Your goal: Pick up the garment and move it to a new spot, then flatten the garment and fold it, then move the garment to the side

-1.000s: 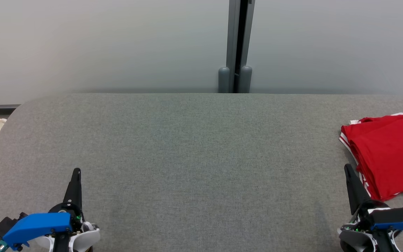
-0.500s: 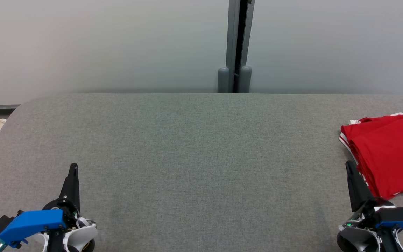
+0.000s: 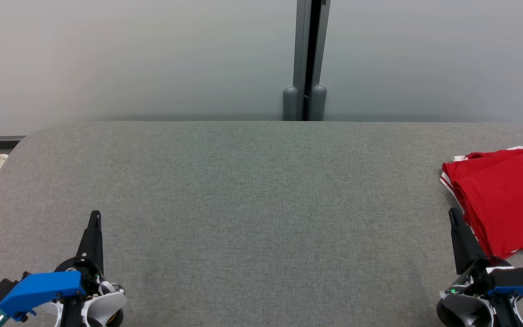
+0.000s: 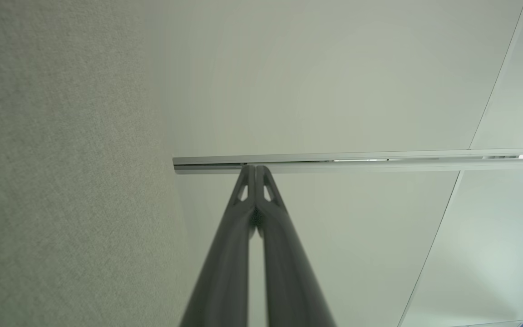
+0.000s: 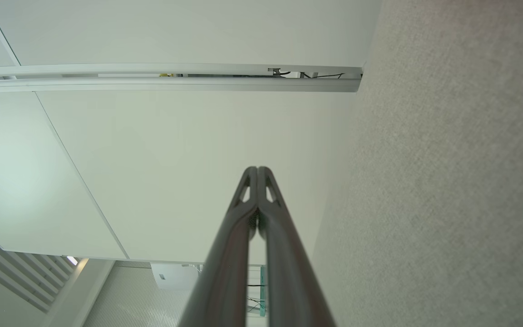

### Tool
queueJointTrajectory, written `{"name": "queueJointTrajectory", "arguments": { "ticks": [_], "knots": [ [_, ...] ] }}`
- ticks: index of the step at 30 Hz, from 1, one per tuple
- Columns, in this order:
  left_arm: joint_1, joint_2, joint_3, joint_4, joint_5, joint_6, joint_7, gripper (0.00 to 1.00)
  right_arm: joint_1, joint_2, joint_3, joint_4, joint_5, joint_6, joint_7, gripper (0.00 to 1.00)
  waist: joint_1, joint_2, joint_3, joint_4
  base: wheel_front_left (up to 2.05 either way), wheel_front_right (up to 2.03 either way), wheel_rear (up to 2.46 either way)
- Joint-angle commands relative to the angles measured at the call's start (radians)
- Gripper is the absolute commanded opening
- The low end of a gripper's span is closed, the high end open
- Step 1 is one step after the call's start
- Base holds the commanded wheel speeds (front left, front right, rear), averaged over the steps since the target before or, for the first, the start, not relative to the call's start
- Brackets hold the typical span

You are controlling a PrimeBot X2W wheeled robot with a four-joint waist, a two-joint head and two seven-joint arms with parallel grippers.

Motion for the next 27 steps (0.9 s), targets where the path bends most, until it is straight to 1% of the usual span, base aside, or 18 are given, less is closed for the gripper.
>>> {"name": "queueJointTrajectory", "arguments": {
  "ticks": [1, 27],
  "knots": [
    [-0.01, -0.002, 0.002, -0.004, -0.002, -0.004, 0.005, 0.0, -0.01, -0.005, -0.002, -0.003, 0.003, 0.0, 0.003, 0.0, 0.0001, 0.0, 0.0, 0.0, 0.0, 0.0, 0.0],
    [-0.01, -0.002, 0.002, -0.004, -0.002, -0.004, 0.004, 0.0, -0.01, -0.005, -0.002, -0.003, 0.003, 0.0, 0.003, 0.0, 0.0001, 0.0, 0.0, 0.0, 0.0, 0.0, 0.0]
  ]
}}
